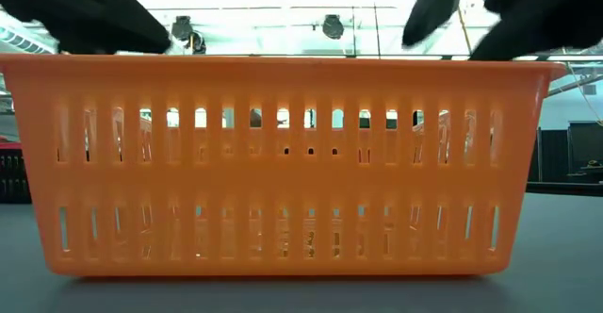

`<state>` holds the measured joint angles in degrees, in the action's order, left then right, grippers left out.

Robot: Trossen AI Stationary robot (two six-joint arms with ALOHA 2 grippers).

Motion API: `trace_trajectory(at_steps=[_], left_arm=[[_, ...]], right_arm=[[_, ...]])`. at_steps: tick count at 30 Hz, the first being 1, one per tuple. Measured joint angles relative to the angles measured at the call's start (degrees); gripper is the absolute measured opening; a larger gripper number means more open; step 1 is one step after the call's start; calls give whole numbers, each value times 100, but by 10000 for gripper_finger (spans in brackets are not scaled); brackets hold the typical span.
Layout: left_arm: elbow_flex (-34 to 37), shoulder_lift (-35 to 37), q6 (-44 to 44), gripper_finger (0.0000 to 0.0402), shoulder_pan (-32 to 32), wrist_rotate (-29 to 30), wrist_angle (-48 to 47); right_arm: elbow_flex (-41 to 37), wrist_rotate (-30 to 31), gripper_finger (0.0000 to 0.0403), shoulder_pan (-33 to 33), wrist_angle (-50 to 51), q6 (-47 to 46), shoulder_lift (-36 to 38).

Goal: Stack baskets on shelf by color
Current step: Stack the right orange bin on top of the orange bin on the shelf

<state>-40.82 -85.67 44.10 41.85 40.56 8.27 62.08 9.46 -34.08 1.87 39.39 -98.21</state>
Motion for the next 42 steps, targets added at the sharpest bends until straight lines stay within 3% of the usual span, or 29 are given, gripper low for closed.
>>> trace_trajectory(at_steps=[6, 15, 19, 21, 29, 32, 35, 38, 42], left_arm=[[0, -24, 378, 37, 387, 274, -14], [0, -24, 443, 37, 462, 599, -26], [0, -24, 309, 37, 373, 598, -34], [0, -24, 243, 37, 315, 598, -35], [-2, -26, 168, 37, 179, 596, -108], [-2, -26, -137, 37, 170, 592, -130], [-2, -26, -702, 37, 49, 576, -245], [-4, -26, -1084, 37, -226, 555, -525], [-4, -26, -1171, 37, -805, 353, -1213]], right_arm=[[0, 409, 132, 32, 14, 822, -218], [0, 384, 132, 321, 442, 1279, -300], [0, -205, 130, 421, 378, 1345, -300], [2, -517, 121, 517, 297, 1300, -408], [0, -500, 46, 600, 238, 928, -829], [-5, -531, 9, 598, 334, 688, -647], [-9, -666, 7, 602, 401, 526, -232], [-9, -412, 3, 688, 303, 41, 329], [-7, 893, 2, 1184, -298, -1028, 1051]])
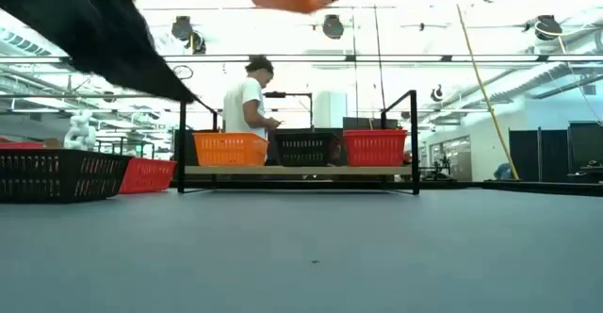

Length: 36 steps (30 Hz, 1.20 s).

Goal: Stack baskets on shelf by color
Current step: Stack the right orange bin on top of the orange bin on the shelf

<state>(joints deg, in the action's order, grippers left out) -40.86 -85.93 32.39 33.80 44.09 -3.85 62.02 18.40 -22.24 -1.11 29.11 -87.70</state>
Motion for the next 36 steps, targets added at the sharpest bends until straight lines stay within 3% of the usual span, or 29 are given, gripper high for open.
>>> trace_trajectory(at_steps=[2, 4, 6, 9, 11, 14, 18, 22, 26, 32, 36], left_arm=[[0, 0, -5, 37, -344, -128, -353], [0, 0, -89, 37, -685, -302, -625], [0, 0, -297, 37, -1022, -535, -814], [0, 1, -809, 37, -1462, -990, -926], [0, 14, -1142, 37, -1700, -1272, -938], [0, 17, -1471, 37, -1990, -1516, -942], [0, 112, -1350, 37, -2131, -1622, -1348], [0, 509, -697, 37, -1878, -1718, -2299], [0, 1068, -39, 37, -1393, -1403, -3019], [0, 1802, 473, 37, -825, -242, -3243], [0, 2003, 694, 37, -641, -65, -3275]], right_arm=[[2, 372, 2, 424, -417, -134, 235], [2, 301, 2, 962, -1112, -244, 315], [2, -363, 2, 1586, -1943, -606, 292], [271, -1653, 1, 2590, -2845, -1920, -30], [714, -2145, 1, 3119, -2705, -2715, -423], [1541, -2244, 1, 3605, -1916, -3134, -1171], [2885, -2109, 1, 3721, -594, -3290, -2061], [3814, -1644, 1, 3711, 717, -3121, -2594], [3965, -1514, 0, 3749, 1102, -3178, -2823], [3958, -1550, 0, 3805, 1267, -2826, -3006], [3951, -1563, 0, 3816, 1272, -2508, -3117]])
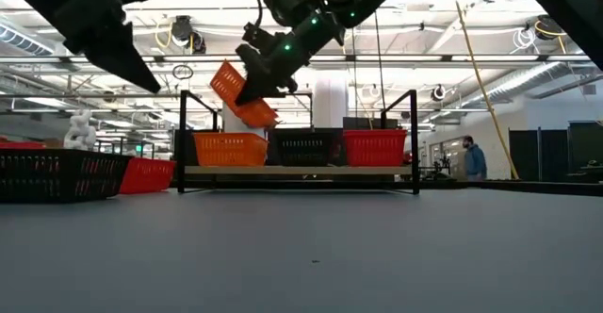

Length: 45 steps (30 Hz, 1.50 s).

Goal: Stack baskets on shelf by color
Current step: Stack the right orange bin on top of the orange bin on the shelf, then stack the black bin on top of the black bin on the shelf

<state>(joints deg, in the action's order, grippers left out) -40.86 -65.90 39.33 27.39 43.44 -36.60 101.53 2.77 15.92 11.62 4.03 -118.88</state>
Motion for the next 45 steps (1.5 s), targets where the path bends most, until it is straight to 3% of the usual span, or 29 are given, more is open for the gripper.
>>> trace_trajectory(at_steps=[11, 28, 33, 39, 42, 45], left_arm=[[0, -99, 443, 37, 399, 68, -13], [0, -99, 725, 37, 576, 284, -8], [0, -92, 964, 37, 661, 265, -234], [0, -92, 1982, 37, 772, -294, -893], [0, -90, 2382, 37, 882, -358, -1140], [0, -92, 2667, 37, 1066, -583, -1580]], right_arm=[[-1, -154, 15, -17, 58, -6, -90], [-5, -143, 109, -22, 227, 32, -90], [-8, -286, 118, -239, 245, 486, 75], [-16, -790, 118, -711, 413, 756, 75], [-256, -1447, 118, -980, -217, 1413, 88], [-748, -1251, 118, -1294, -1345, 2222, 82]])
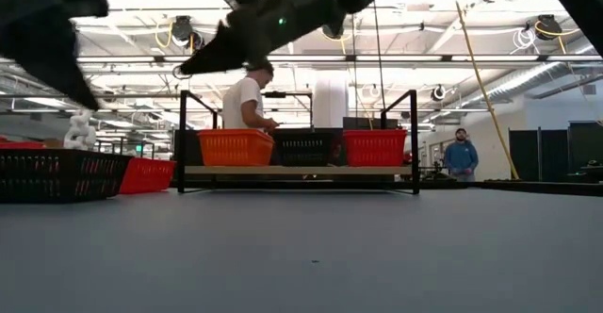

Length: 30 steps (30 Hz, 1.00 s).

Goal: Stack baskets on shelf by color
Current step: Stack the black bin on top of the black bin on the shelf

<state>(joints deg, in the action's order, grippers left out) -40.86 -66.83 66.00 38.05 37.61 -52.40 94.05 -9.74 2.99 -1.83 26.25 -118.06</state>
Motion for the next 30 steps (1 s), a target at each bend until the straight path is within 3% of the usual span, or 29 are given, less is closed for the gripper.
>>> trace_trajectory(at_steps=[3, 6, 9, 15, 22, 30], left_arm=[[0, 0, 784, 37, 229, -301, -636], [0, 4, 1563, 37, 435, -355, -1192], [0, 21, 2183, 37, 482, -355, -1646], [0, 19, 2830, 37, 482, -353, -2164], [2, 28, 2883, 37, 435, -244, -2205], [2, 28, 2882, 37, 235, -156, -2290]], right_arm=[[-169, 495, 119, -176, -732, 703, -277], [141, 500, 121, -263, -837, 886, -765], [615, 661, 130, -286, -568, 1179, -1292], [1726, 1567, 179, -389, 132, 1807, -1925], [2090, 1194, 253, -385, 311, 2513, -2269], [2104, 569, 247, -340, -37, 2912, -2532]])
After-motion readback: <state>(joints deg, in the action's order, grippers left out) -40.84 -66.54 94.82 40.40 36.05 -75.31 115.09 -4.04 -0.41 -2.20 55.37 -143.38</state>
